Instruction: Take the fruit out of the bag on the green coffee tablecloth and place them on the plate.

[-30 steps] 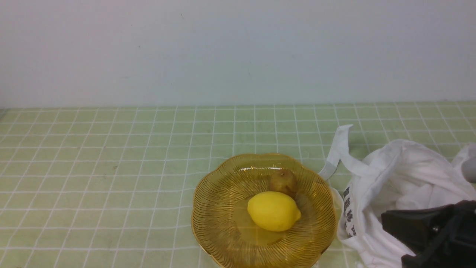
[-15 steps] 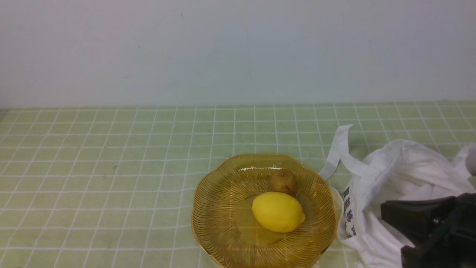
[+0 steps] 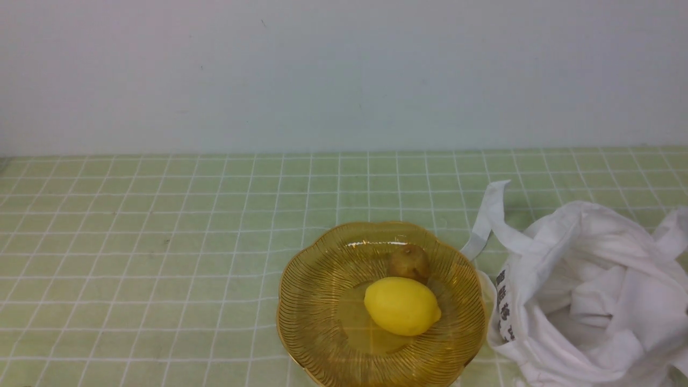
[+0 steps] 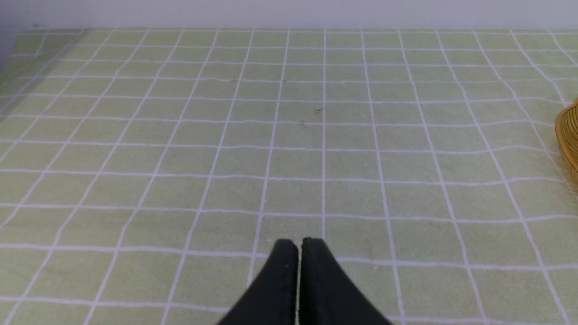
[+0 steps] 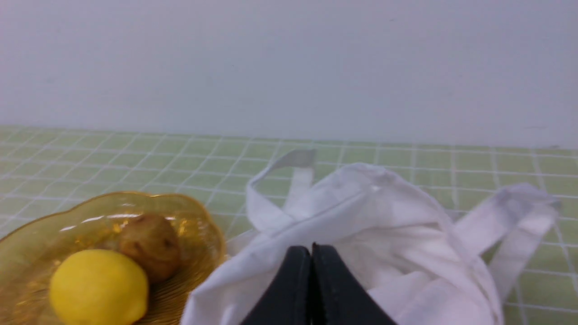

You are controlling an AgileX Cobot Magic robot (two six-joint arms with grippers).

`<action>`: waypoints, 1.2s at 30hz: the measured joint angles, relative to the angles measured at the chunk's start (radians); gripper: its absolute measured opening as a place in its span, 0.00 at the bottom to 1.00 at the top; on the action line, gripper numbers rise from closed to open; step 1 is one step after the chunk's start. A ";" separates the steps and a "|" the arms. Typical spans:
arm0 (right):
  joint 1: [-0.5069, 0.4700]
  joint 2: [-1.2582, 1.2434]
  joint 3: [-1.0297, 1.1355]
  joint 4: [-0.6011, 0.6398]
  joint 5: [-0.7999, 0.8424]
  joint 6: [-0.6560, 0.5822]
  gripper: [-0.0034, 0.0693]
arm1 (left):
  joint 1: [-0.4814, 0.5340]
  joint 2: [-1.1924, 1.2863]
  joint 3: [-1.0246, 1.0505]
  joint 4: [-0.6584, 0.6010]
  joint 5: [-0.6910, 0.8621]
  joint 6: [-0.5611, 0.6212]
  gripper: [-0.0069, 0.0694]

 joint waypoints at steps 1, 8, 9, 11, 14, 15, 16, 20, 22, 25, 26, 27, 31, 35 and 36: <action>-0.027 -0.042 0.025 0.000 0.000 0.000 0.03 | 0.000 0.000 0.000 0.000 0.000 0.000 0.08; -0.130 -0.238 0.138 0.000 0.020 0.000 0.03 | 0.000 0.000 0.000 0.000 0.000 0.000 0.08; -0.131 -0.244 0.139 0.000 0.028 0.000 0.03 | 0.000 0.000 0.000 0.000 0.000 0.000 0.08; -0.132 -0.247 0.140 -0.008 0.083 -0.001 0.03 | 0.000 0.000 0.000 0.000 0.000 0.000 0.08; -0.136 -0.247 0.140 -0.018 0.136 -0.002 0.03 | 0.000 0.000 0.000 0.000 0.000 0.000 0.08; -0.138 -0.247 0.138 -0.018 0.147 -0.003 0.03 | 0.000 0.000 0.000 0.000 0.000 0.000 0.08; -0.139 -0.247 0.138 -0.018 0.148 -0.003 0.03 | 0.000 0.000 0.000 0.000 0.000 0.000 0.08; -0.144 -0.247 0.138 -0.019 0.149 -0.003 0.03 | 0.000 0.000 0.000 0.000 0.000 0.000 0.08; -0.154 -0.247 0.138 -0.019 0.149 -0.003 0.03 | 0.000 0.000 0.000 0.000 0.000 0.000 0.08; -0.161 -0.247 0.138 -0.019 0.150 -0.003 0.03 | 0.000 0.000 0.000 0.000 0.000 0.000 0.08; -0.161 -0.247 0.138 -0.019 0.150 -0.003 0.03 | 0.000 0.000 0.000 0.000 0.000 0.000 0.08; -0.161 -0.247 0.138 -0.019 0.150 -0.003 0.03 | 0.000 0.000 0.000 0.000 0.000 0.000 0.08; -0.161 -0.247 0.138 -0.019 0.150 -0.003 0.03 | 0.000 0.000 0.000 0.000 0.000 0.000 0.08; -0.161 -0.247 0.138 -0.020 0.150 -0.003 0.03 | 0.000 0.000 0.000 0.000 0.000 0.000 0.08; -0.161 -0.247 0.138 -0.020 0.151 -0.003 0.03 | 0.000 0.000 0.000 0.000 0.000 0.000 0.08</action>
